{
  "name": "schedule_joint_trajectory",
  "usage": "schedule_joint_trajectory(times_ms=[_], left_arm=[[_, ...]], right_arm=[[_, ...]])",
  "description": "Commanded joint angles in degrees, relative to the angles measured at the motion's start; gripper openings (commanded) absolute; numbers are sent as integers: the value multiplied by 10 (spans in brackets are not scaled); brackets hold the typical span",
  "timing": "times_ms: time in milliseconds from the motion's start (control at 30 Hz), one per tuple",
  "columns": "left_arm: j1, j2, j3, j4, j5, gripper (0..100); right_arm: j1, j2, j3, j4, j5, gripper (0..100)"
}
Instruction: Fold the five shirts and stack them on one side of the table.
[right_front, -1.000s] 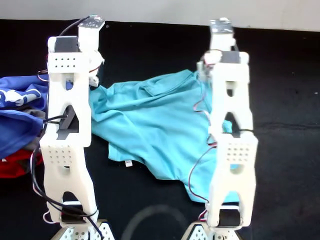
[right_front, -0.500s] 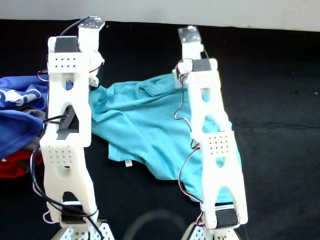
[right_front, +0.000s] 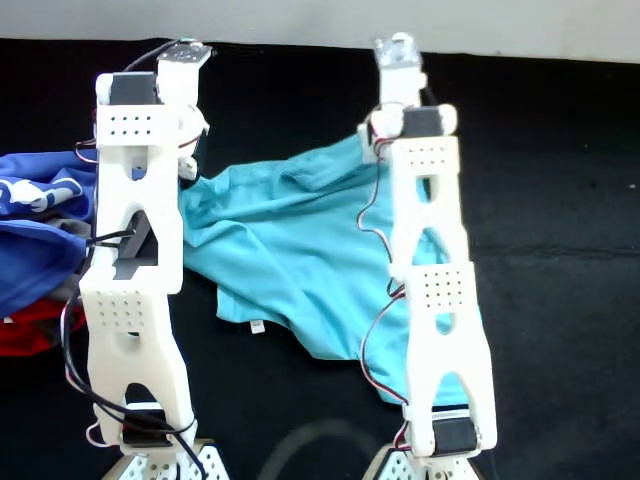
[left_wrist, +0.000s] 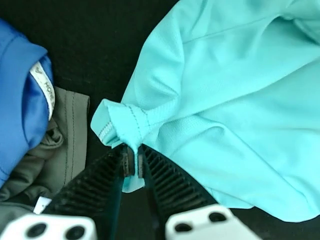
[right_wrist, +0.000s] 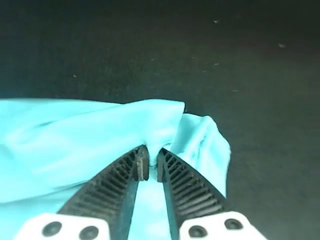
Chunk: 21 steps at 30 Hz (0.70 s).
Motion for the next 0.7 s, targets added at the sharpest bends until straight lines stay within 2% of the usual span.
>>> schedule_joint_trajectory(times_ms=[0,167,333,467,667], left_arm=[[8,-34,-18,11,4,8],[15,-145,7,18,6,8],[48,-295,181,16,5,8],[79,-375,320,11,4,8],[84,-408,444,-47,2,8]], right_arm=[[16,-73,-89,75,-3,6],[58,-138,-67,88,-3,6],[101,-242,7,88,-3,6],[116,-378,228,88,-3,6],[116,-578,668,55,-3,6]])
